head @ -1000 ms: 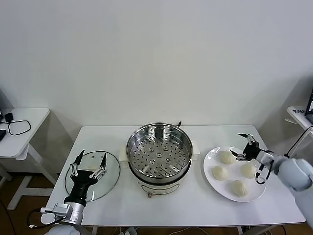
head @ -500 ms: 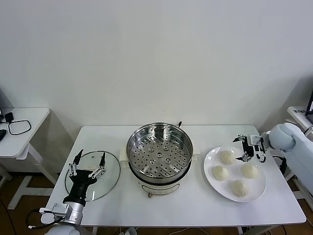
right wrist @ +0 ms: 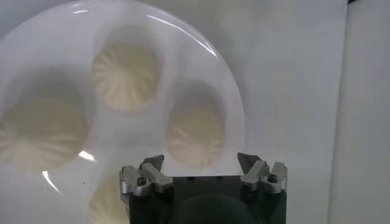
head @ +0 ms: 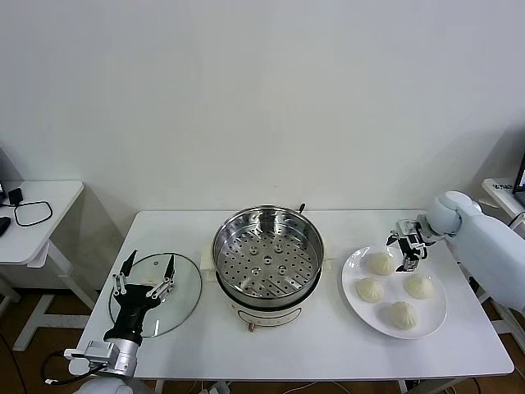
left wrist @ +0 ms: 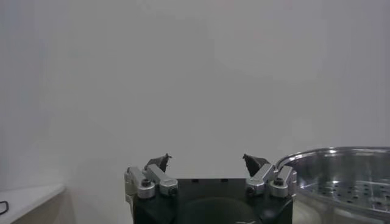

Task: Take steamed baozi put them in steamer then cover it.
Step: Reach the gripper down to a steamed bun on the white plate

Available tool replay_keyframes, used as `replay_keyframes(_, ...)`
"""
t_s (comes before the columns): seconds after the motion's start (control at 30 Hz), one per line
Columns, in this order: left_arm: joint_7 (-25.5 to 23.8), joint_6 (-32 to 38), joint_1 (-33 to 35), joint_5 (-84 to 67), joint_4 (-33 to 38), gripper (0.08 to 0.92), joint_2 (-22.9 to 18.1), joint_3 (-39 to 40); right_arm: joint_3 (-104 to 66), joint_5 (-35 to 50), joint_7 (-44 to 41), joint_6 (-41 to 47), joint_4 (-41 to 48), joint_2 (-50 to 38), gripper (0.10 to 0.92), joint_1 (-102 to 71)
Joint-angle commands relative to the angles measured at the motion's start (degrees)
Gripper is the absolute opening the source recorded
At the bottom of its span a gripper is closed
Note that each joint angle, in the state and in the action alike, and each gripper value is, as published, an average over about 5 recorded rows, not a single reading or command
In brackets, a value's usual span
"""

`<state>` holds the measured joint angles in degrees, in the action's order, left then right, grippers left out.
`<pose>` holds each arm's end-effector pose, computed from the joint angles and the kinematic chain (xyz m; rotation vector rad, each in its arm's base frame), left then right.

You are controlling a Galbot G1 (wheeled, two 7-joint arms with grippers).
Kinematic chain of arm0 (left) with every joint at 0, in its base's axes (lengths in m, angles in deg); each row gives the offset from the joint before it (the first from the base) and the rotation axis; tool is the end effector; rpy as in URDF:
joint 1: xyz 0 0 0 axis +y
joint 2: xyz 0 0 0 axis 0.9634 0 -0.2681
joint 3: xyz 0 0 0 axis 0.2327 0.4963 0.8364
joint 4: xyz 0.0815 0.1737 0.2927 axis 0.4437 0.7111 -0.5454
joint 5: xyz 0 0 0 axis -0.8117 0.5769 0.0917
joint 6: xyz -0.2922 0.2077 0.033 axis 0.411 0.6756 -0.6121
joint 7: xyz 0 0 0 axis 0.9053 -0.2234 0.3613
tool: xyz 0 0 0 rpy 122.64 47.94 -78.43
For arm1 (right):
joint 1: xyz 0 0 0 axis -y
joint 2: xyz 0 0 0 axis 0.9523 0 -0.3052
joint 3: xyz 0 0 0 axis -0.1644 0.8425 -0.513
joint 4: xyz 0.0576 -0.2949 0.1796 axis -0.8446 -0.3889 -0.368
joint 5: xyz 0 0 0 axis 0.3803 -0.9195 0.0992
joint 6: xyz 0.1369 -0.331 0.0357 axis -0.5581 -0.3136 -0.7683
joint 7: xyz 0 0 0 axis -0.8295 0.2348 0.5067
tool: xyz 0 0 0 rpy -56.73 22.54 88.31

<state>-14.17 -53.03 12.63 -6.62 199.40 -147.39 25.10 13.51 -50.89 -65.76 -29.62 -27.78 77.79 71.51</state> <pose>0.1919 0.0624 -0.2959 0.0864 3.0630 0.1597 0.5536 -0.2153 -0.2081 1.1858 -1.3690 1.4397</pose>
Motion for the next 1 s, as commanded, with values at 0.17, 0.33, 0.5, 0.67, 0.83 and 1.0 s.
replay_keyframes(0.17, -0.02, 0.07, 0.07, 0.01, -0.32, 0.823, -0.1, -0.21, 0.17, -2.56, -0.76, -0.27, 3.45, 3.77, 0.823, -0.09)
replay_keyframes(0.33, -0.02, 0.03, 0.09, 0.02, -0.27, 0.823, -0.14, -0.14, -0.76, -3.83, -0.44, -0.51, 3.62, 4.2, 0.823, -0.98)
replay_keyframes(0.5, -0.03, 0.05, 0.06, 0.04, -0.46, 0.823, -0.19, -0.1, -1.21, -4.56, -0.32, -0.72, 3.45, 4.32, 0.823, -1.52)
replay_keyframes(0.67, -0.05, 0.08, 0.0, 0.04, -0.42, 0.823, -0.2, -0.21, -1.39, -4.96, -0.09, -0.84, 3.45, 4.45, 0.822, -1.71)
replay_keyframes(0.83, -0.05, 0.06, -0.05, 0.02, -0.26, 0.823, -0.22, -0.27, -1.35, -4.91, 0.21, -0.83, 3.13, 4.39, 0.753, -1.72)
replay_keyframes(1.0, -0.07, 0.04, -0.05, 0.02, -0.16, 0.823, -0.27, -0.23, -1.14, -4.7, 0.4, -0.86, 2.31, 4.06, 0.665, -1.7)
